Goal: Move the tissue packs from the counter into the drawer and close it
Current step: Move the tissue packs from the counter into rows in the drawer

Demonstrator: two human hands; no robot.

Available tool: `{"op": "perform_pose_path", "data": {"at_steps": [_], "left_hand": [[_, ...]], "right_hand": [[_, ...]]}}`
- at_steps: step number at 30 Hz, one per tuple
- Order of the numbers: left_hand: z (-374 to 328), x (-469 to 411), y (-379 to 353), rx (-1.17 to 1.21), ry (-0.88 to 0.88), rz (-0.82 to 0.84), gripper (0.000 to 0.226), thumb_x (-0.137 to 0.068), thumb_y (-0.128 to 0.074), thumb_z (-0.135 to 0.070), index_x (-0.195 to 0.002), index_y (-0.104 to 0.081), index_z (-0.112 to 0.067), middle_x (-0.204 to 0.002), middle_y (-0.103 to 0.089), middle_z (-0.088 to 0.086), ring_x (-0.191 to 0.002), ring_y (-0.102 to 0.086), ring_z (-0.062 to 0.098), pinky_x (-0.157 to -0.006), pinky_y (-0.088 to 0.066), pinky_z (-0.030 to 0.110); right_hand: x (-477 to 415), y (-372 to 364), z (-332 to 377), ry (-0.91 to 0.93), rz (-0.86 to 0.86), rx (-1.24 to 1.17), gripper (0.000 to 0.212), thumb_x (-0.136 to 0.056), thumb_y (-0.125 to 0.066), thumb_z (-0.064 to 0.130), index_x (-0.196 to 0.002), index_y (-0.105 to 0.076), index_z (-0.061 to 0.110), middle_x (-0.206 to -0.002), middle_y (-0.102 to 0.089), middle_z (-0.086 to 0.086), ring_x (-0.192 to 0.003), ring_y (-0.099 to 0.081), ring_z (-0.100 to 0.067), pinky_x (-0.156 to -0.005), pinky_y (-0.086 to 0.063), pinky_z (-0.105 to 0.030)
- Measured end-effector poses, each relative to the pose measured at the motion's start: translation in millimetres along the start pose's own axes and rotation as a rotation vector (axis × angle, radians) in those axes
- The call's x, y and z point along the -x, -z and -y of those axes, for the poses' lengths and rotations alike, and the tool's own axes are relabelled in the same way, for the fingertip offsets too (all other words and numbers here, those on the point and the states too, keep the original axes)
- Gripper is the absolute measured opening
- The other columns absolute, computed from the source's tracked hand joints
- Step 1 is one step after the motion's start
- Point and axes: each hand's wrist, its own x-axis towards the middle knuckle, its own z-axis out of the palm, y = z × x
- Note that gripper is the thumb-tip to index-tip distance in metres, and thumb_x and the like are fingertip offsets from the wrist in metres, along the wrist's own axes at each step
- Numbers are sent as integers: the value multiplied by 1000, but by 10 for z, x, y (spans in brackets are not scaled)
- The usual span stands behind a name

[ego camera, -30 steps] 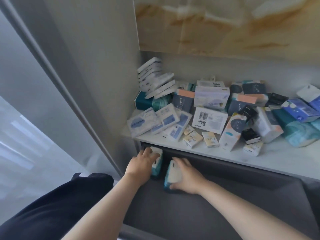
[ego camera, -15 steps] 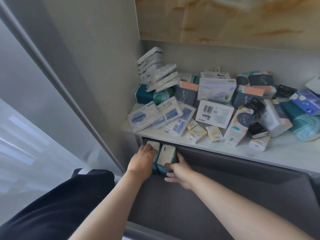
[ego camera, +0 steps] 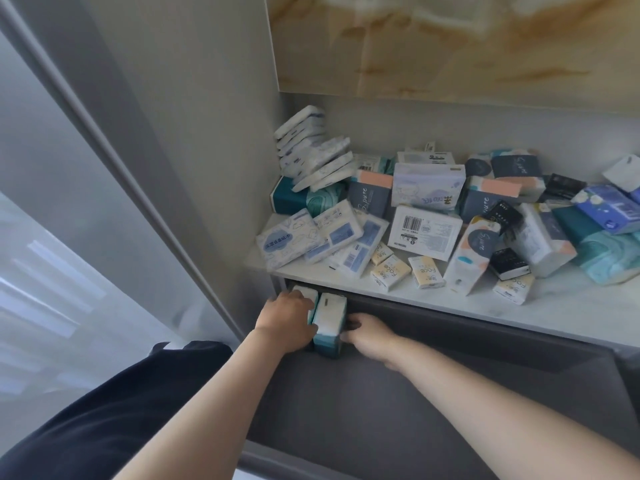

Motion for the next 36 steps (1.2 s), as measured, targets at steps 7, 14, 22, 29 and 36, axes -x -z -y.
{"op": "perform_pose_path", "data": {"at_steps": [7, 14, 22, 29, 36], "left_hand": [[-145, -359, 777, 161, 0, -278, 23, -92, -51, -34, -100, -68, -21, -105, -68, 0, -92, -61, 21, -78, -52, 31], [230, -907, 803, 184, -68, -409, 32, -91, -56, -24, -122, -62, -19, -116, -58, 5, -111, -51, 24, -86, -45, 33], [358, -1541, 849, 210, -146, -490, 44, -90, -58, -27, -134, -56, -17, -131, -54, 7, -124, -42, 28, -89, -45, 35], [495, -1709, 762, 190, -166, -482, 49, -92, -56, -25, -140, -50, -20, -141, -47, 4, -125, -39, 28, -94, -45, 42], [520, -1626, 842, 460, -231, -494, 85, -86, -62, -14, -155, -18, -34, -151, -40, -2, -135, -37, 24, -107, -41, 41]], "right_hand": [[293, 518, 504, 379, -285, 434, 21, -94, -52, 28, -97, -73, 26, -100, -71, 8, -92, -65, -14, -84, -55, -35], [-142, 840, 1344, 713, -496, 665, 25, -94, -53, 17, -110, -72, 16, -113, -65, -3, -105, -58, -22, -82, -47, -31], [-1041, 1025, 1922, 489, -496, 1206, 39, -90, -52, 27, -127, -58, 15, -130, -54, -10, -122, -42, -30, -99, -32, -36], [-1387, 986, 2081, 371, -391, 1055, 78, -73, -50, 67, -143, -47, 33, -144, -52, -5, -132, -45, -30, -110, -35, -45], [-1084, 990, 1989, 488, -616, 784, 87, -60, -70, 65, -136, -51, 28, -137, -52, -3, -129, -38, -30, -104, -35, -38]]}}
